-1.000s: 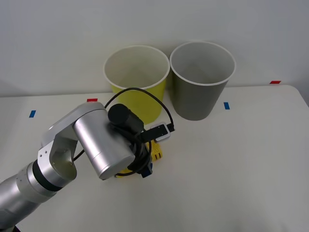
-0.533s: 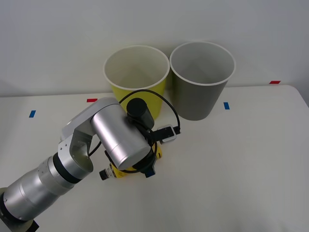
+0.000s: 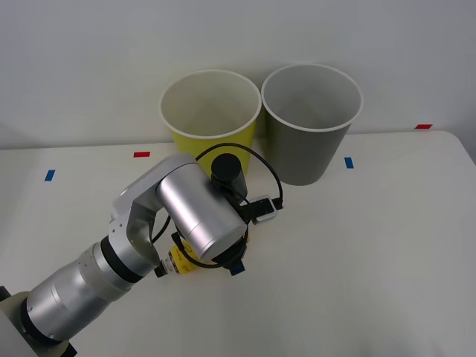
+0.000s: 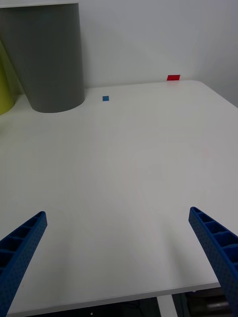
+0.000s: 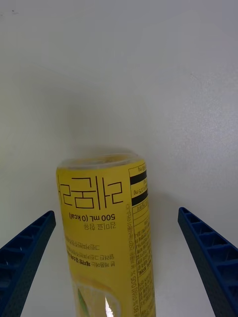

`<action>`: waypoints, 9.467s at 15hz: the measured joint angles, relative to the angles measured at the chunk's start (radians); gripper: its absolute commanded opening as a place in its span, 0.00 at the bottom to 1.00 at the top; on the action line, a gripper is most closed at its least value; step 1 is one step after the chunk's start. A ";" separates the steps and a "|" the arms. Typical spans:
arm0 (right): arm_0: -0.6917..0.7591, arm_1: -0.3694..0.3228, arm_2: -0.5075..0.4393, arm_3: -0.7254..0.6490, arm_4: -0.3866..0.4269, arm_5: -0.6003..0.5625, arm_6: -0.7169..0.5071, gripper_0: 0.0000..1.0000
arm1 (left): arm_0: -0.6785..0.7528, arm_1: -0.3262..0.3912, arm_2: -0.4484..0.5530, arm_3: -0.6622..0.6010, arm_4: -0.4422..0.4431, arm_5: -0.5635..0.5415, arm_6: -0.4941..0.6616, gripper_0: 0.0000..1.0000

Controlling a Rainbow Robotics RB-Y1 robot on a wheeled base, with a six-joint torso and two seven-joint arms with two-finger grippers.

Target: Put cans in the gray bin and PET bottles in the light green bin.

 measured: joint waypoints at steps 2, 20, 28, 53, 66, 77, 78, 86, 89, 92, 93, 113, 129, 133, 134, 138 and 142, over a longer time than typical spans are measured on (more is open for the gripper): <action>0.000 0.000 0.000 0.000 0.000 0.000 0.000 1.00 | 0.000 -0.018 0.001 0.034 -0.016 0.000 -0.005 0.85; 0.000 0.000 0.000 0.000 0.000 0.000 0.000 1.00 | 0.001 -0.084 0.062 0.167 -0.065 0.016 -0.030 0.00; 0.000 0.000 0.000 0.000 0.000 0.000 0.000 1.00 | 0.001 -0.090 0.078 0.069 -0.071 0.015 -0.015 0.00; 0.000 0.000 0.000 0.000 0.000 0.000 0.000 1.00 | 0.001 0.100 0.488 -0.725 0.075 0.016 0.133 0.00; 0.000 0.000 0.000 0.000 0.000 0.000 0.000 1.00 | -0.017 0.110 0.998 -0.770 0.368 -0.129 0.133 0.00; 0.000 0.000 0.000 0.000 0.000 0.000 0.000 1.00 | -0.031 0.052 0.755 -0.431 0.226 -0.613 0.121 0.00; 0.000 0.000 0.000 0.000 0.000 0.000 0.000 1.00 | -0.031 0.046 0.741 -0.403 0.226 -0.643 0.122 0.00; 0.000 0.000 0.000 0.000 0.000 0.000 0.000 1.00 | -0.034 0.003 0.644 -0.227 0.221 -0.845 0.117 0.00; 0.000 0.000 0.000 0.000 0.000 0.000 0.000 1.00 | -0.036 -0.013 0.597 -0.147 0.215 -0.951 0.116 0.00; 0.000 0.000 0.000 0.000 0.000 0.000 0.000 1.00 | -0.040 -0.019 0.572 -0.092 0.208 -1.011 0.108 0.00; 0.000 0.000 0.000 0.000 0.000 0.000 0.000 1.00 | -0.040 -0.018 0.571 -0.088 0.202 -1.011 0.104 0.00; 0.000 0.000 0.000 0.000 0.000 0.000 0.000 1.00 | -0.019 0.030 0.582 -0.086 0.155 -1.015 0.141 1.00; 0.000 0.000 0.000 0.000 0.000 0.000 0.000 1.00 | 0.735 0.198 0.699 -0.490 0.198 -1.334 0.176 1.00; 0.000 0.000 0.000 0.000 0.000 0.000 0.000 1.00 | 0.914 0.232 0.699 -0.490 0.199 -1.481 0.175 0.99; 0.000 0.000 0.000 0.000 0.000 0.000 0.000 1.00 | 0.951 0.235 0.698 -0.490 0.199 -1.502 0.175 0.99; 0.000 0.000 0.000 0.000 0.000 0.000 0.000 1.00 | 1.085 0.239 0.674 -0.490 0.189 -1.600 0.170 0.97; 0.000 0.000 0.000 0.000 0.000 0.000 0.000 1.00 | 1.231 0.239 0.641 -0.490 0.148 -1.729 0.163 0.97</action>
